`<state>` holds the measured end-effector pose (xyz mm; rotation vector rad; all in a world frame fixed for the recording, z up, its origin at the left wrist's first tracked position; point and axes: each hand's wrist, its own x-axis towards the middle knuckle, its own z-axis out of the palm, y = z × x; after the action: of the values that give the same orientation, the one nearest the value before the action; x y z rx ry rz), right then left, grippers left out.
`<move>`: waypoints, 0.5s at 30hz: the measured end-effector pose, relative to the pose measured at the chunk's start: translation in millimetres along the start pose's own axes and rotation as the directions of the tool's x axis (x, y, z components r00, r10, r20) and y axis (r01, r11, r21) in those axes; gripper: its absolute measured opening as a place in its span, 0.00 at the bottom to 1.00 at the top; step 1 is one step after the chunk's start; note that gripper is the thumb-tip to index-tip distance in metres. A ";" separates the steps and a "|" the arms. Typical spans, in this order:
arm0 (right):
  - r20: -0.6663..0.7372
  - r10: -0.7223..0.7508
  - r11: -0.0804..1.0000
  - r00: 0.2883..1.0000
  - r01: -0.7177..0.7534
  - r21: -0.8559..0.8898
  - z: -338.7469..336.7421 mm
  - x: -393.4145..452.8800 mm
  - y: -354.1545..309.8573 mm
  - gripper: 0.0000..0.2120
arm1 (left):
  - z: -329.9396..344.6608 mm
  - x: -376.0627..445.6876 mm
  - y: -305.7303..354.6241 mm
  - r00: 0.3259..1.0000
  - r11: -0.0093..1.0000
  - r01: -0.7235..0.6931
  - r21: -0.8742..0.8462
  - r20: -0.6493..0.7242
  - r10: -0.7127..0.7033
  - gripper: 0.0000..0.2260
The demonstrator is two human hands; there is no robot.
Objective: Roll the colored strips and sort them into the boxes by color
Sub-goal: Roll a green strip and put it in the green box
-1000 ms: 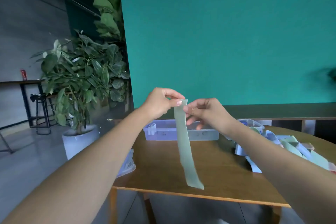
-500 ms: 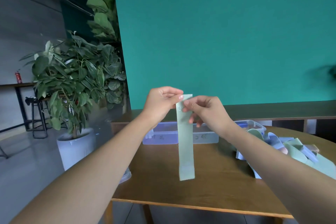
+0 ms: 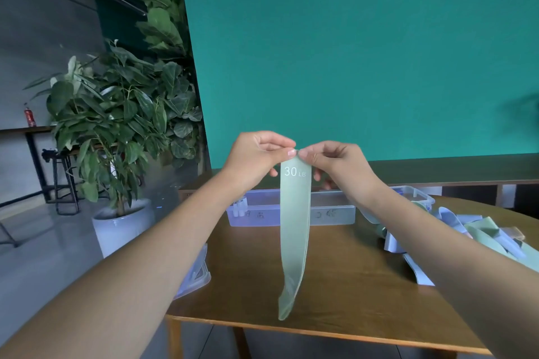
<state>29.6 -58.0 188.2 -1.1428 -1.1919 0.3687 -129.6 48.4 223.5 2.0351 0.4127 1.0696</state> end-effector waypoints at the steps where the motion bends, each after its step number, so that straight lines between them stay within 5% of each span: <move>1: 0.020 0.024 1.000 1.000 -0.024 0.016 0.4 2.0 2.8 0.10 | -1.9 -0.7 -1.7 1.000 1.000 0.003 0.015 0.006 -0.003 0.05; 15: 0.109 0.222 0.966 0.969 -0.203 -0.160 14.1 42.2 105.9 0.09 | 14.8 23.2 -125.4 0.991 0.966 0.132 0.223 -0.051 -0.123 0.05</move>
<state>67.4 26.8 120.6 -1.3997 -1.2250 0.5293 -95.3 135.1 135.2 2.1561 0.7035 1.0207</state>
